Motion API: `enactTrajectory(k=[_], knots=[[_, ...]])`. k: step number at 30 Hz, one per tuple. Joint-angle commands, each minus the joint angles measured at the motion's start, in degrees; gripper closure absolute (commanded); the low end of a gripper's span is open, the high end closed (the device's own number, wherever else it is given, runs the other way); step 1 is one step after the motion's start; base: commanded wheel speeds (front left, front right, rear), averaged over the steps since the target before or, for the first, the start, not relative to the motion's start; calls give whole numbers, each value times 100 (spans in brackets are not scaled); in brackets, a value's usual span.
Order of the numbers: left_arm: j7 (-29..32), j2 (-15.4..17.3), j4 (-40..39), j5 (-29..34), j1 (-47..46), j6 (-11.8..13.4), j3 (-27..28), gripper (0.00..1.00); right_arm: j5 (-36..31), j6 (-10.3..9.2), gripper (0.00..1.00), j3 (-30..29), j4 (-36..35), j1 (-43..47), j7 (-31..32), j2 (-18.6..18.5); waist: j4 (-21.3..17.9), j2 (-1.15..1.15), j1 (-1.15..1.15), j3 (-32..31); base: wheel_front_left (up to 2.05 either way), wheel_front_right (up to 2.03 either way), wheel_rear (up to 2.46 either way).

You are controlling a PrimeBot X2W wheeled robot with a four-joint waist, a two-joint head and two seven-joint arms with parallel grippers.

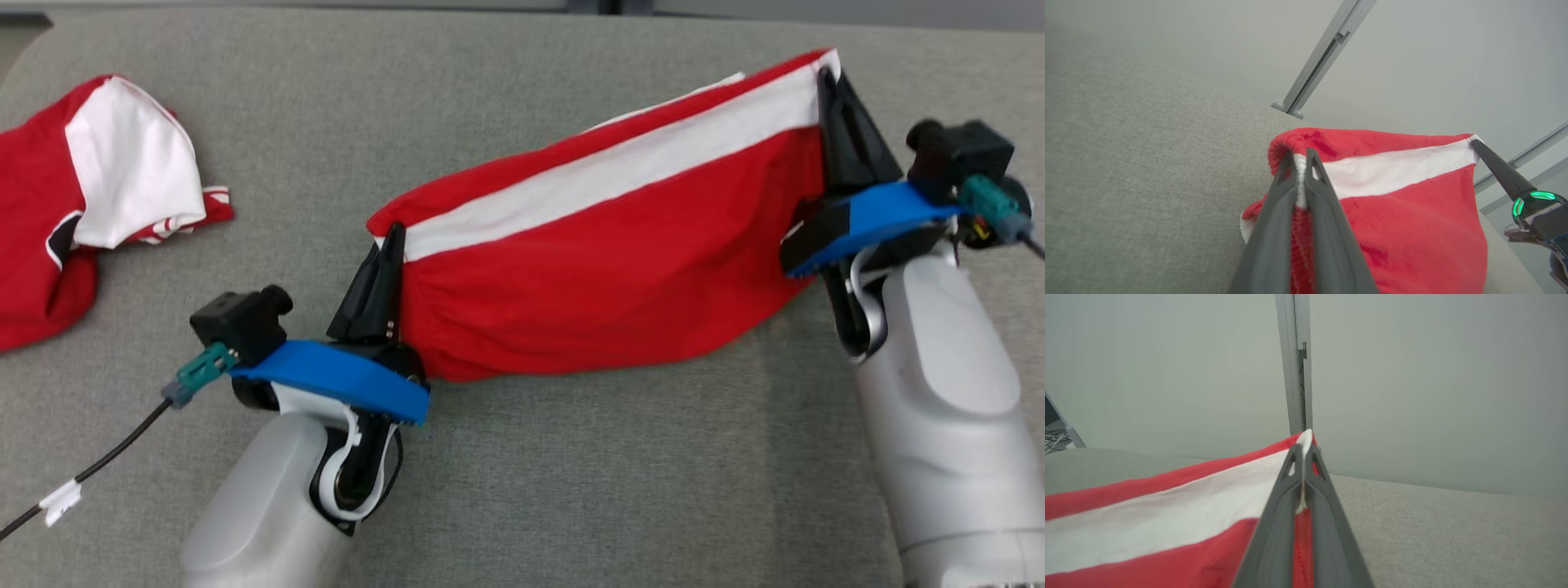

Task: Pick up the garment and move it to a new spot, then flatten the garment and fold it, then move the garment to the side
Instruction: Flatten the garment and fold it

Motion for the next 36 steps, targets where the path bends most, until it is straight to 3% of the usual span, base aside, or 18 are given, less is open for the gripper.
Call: enactTrajectory(k=[1,17,18,19,20,27,36], knots=[[-16,-68,137,-12,-199,9,32,100,-144,1,100,-89,188,-283,-18,-27,209,-2,-1,257,0,0,0],[-15,-379,775,334,-851,9,-65,100,-1476,1,100,-1096,1311,-1376,-18,-33,383,-2,-1,745,0,0,0],[-15,-385,788,343,-836,9,-58,100,-1536,0,86,-1165,1369,-1402,-18,-32,380,-2,-1,749,0,0,0],[-15,-385,818,378,-812,9,-56,48,-1554,0,8,-1234,1408,-1448,-18,-33,377,-2,-1,750,0,0,0],[-14,-394,884,358,-758,9,-72,0,-1506,0,0,-1254,1428,-1482,-18,-33,372,-2,-1,745,0,0,0],[-14,-464,951,709,-445,9,449,0,-1112,1,0,-1021,1285,-1171,-18,-28,305,-2,-1,588,0,0,0],[-15,-563,685,1433,76,9,1035,0,-1001,1,0,-856,2069,-782,68,-27,179,-2,-1,341,0,0,0]])
